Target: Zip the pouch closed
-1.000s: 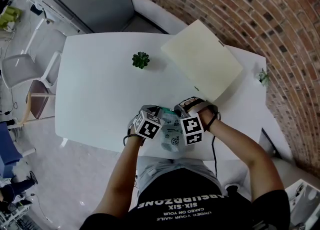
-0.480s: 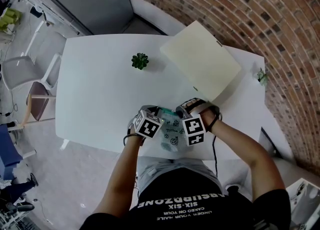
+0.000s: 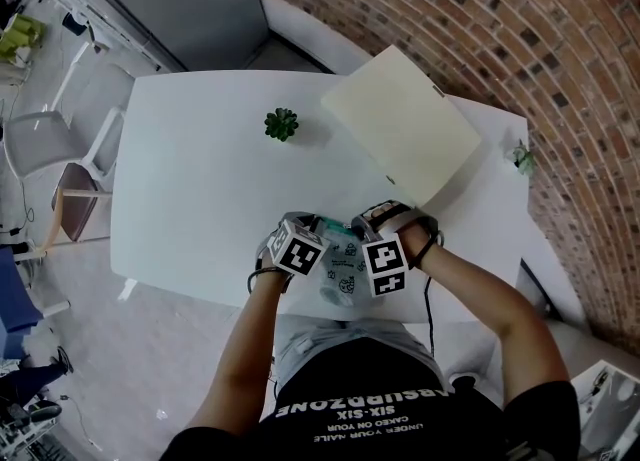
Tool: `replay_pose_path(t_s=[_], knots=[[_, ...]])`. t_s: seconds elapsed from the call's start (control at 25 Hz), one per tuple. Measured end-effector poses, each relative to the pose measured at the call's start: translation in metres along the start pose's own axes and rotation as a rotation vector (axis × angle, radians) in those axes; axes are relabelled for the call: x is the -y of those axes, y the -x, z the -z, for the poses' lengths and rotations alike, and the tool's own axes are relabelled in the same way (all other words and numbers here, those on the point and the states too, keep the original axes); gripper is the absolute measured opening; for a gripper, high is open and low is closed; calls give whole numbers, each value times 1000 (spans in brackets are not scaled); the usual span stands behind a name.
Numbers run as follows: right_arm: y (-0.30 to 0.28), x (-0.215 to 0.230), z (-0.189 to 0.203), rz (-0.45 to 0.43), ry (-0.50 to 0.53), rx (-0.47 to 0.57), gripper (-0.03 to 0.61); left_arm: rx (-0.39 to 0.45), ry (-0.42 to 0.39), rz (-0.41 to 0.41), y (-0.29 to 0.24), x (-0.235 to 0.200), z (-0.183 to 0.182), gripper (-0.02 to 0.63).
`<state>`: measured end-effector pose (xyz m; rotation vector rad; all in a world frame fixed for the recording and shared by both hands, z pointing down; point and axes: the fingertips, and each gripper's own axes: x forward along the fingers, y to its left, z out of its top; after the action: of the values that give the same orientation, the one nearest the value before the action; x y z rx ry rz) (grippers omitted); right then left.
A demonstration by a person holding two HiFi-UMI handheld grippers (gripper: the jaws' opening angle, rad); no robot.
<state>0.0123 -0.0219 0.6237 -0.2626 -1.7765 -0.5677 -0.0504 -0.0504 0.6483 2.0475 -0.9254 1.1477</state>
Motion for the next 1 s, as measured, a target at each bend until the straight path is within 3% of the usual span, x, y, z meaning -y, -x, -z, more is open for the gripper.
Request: replay_pose_path(t_s=[0.24,1.0], knots=[[1,-7,7,-38,31,-30,-2,0,13,3,0,-1,0,32],[9,-27,35,-34,3,-59,0,3,18,-9,-1,-2,0,32]])
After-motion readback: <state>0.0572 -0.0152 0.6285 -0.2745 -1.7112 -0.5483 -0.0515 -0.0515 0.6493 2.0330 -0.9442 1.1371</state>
